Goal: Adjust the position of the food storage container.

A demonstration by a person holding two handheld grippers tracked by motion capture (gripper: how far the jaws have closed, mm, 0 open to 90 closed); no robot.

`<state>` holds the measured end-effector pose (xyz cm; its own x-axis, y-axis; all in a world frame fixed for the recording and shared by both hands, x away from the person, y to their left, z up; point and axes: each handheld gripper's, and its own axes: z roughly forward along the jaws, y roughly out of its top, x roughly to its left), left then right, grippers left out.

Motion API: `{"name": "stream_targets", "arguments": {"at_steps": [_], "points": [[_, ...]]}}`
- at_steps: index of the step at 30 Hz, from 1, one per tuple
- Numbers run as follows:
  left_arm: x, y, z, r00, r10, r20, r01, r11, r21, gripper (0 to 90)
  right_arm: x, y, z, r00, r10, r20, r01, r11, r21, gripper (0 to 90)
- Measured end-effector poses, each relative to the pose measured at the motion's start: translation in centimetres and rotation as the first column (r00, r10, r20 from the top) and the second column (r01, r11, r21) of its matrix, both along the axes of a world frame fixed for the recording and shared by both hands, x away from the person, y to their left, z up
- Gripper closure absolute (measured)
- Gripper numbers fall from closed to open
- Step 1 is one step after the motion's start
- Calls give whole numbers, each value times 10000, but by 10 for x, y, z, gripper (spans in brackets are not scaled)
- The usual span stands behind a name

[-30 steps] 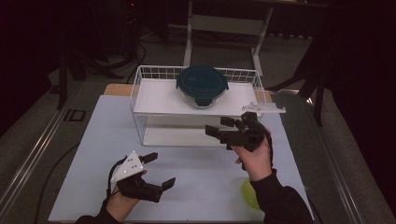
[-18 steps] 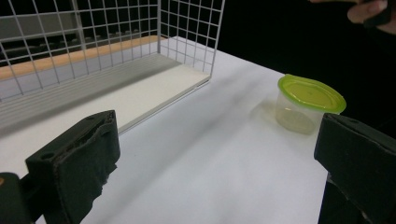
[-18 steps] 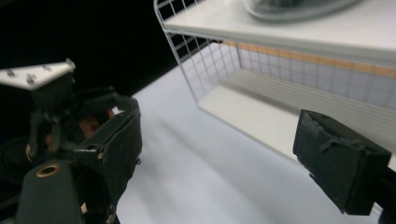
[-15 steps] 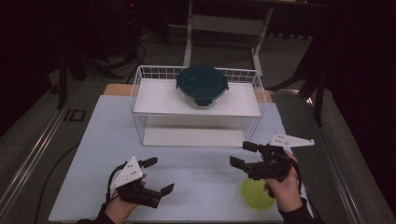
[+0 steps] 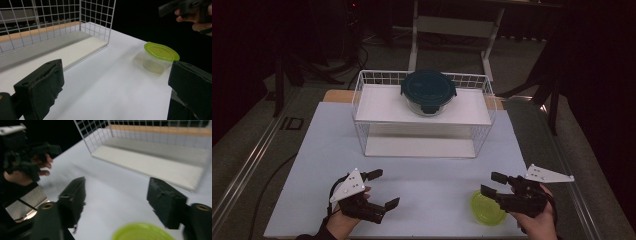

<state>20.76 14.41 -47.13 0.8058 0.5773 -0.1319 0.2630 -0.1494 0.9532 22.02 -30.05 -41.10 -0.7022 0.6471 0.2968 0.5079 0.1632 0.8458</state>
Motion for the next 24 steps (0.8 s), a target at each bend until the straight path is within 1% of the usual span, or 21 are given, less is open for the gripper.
{"name": "stream_targets", "arguments": {"at_steps": [3, 5, 6, 7, 9, 10, 12, 13, 14, 15, 16, 17, 18, 20, 21, 22, 23, 24], "points": [[-1, -1, 0, 10000, -65, 32, 64, 9999, 89, 1, -6, -11, -8, 9997, -251, -57, 250, 9995, -205, 401], [-1, -1, 0, 9999, -131, 49, 130, 9999, 53, 1, -10, -19, -14, 9992, -354, -200, 348, 9989, -307, 462], [-1, -1, 0, 9999, -131, 49, 130, 9999, 58, 1, -12, -24, -18, 9984, -513, -258, 503, 9980, -384, 501], [-1, -2, 0, 9999, -133, 64, 132, 9999, 79, 1, -14, -28, -21, 9976, -624, -308, 608, 9969, -498, 561], [-1, -1, 0, 9999, -136, 85, 135, 9999, 49, 1, -18, -36, -26, 9956, -822, -450, 795, 9951, -586, 632], [-1, -1, 0, 9999, -139, 68, 138, 9999, 59, 1, -20, -40, -28, 9949, -874, -510, 840, 9943, -655, 691], [-1, -1, 0, 9999, -135, 87, 135, 9999, 39, 1, -25, -48, -32, 9935, -961, -608, 908, 9923, -846, 763], [-1, -1, 0, 9999, -135, 87, 135, 9999, 39, 1, -25, -48, -32, 9935, -961, -608, 908, 9923, -846, 763], [-1, -1, 0, 9999, -117, 91, 116, 9999, 50, 1, -26, -51, -34, 9929, -947, -720, 879, 9918, -925, 790], [-1, -1, 1, 9999, -116, 111, 115, 9999, 45, 1, -29, -55, -38, 9912, -1030, -836, 936, 9895, -1101, 833], [-1, 0, 1, 9999, -88, 119, 88, 10000, 36, 1, -32, -62, -43, 9895, -1031, -1012, 915, 9894, -1127, 877], [-1, 0, 1, 9999, -88, 119, 88, 10000, 36, 1, -32, -62, -43, 9895, -1031, -1012, 915, 9894, -1127, 877], [-1, 0, 1, 9999, -80, 133, 80, 10000, 12, 1, -35, -68, -49, 9862, -1101, -1233, 965, 9891, -1113, 896], [-1, 0, 1, 9999, -62, 147, 62, 10000, 41, 1, -37, -71, -51, 9856, -1082, -1297, 938, 9892, -1123, 897], [-1, 0, 1, 9999, -59, 140, 58, 10000, 68, 1, -39, -74, -56, 9838, -1097, -1419, 926, 9882, -1217, 897], [-1, 0, 1, 9999, -56, 143, 56, 10000, 35, 1, -41, -78, -63, 9797, -1113, -1664, 915, 9883, -1224, 898], [-1, 0, 1, 9999, -56, 143, 56, 10000, 35, 1, -41, -78, -63, 9797, -1113, -1664, 915, 9883, -1224, 898], [-1, 0, 1, 9999, -49, 141, 48, 10000, 54, 1, -44, -80, -72, 9738, -1171, -1947, 934, 9875, -1268, 898]]}}
